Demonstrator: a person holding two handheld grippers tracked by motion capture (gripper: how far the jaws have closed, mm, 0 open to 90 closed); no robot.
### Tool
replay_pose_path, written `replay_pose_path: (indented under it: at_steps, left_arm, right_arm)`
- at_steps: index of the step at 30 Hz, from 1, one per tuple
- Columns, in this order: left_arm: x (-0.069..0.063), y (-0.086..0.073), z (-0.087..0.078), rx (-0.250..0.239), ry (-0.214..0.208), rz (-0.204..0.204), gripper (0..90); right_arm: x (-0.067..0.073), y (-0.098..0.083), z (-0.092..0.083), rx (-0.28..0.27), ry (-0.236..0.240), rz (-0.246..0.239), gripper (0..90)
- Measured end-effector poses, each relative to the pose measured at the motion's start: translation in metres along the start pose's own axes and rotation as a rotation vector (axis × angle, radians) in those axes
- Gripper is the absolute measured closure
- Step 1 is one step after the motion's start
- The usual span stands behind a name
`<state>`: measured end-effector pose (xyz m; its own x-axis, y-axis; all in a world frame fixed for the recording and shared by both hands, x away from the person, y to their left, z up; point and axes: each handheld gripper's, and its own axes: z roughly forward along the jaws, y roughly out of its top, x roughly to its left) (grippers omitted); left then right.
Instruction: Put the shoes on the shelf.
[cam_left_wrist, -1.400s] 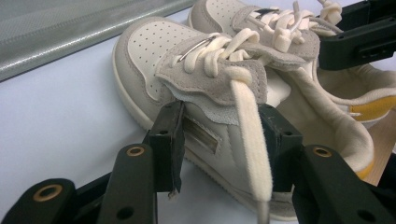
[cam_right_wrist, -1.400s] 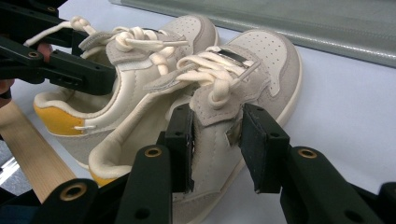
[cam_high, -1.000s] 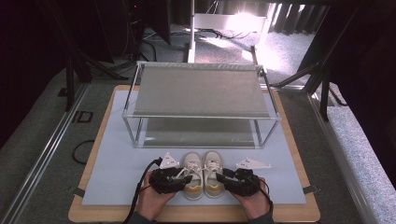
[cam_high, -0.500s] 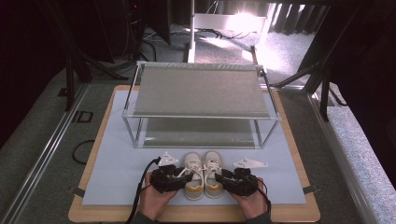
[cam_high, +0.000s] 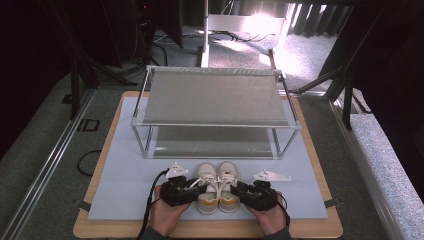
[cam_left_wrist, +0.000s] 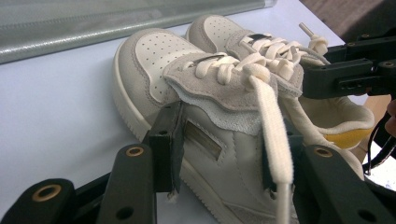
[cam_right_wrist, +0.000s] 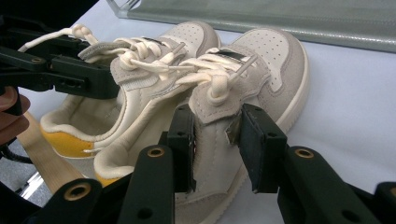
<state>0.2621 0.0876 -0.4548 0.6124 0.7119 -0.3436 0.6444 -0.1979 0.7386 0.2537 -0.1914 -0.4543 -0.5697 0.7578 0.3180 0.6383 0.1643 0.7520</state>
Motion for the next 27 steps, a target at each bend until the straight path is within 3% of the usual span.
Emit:
replay_pose_path:
  at_steps: [27]
  left_arm:
    - [0.006, 0.026, -0.003, -0.060, -0.003, -0.006, 55.9]
  right_arm:
    - [-0.009, 0.022, -0.003, -0.056, 0.024, 0.022, 67.7]
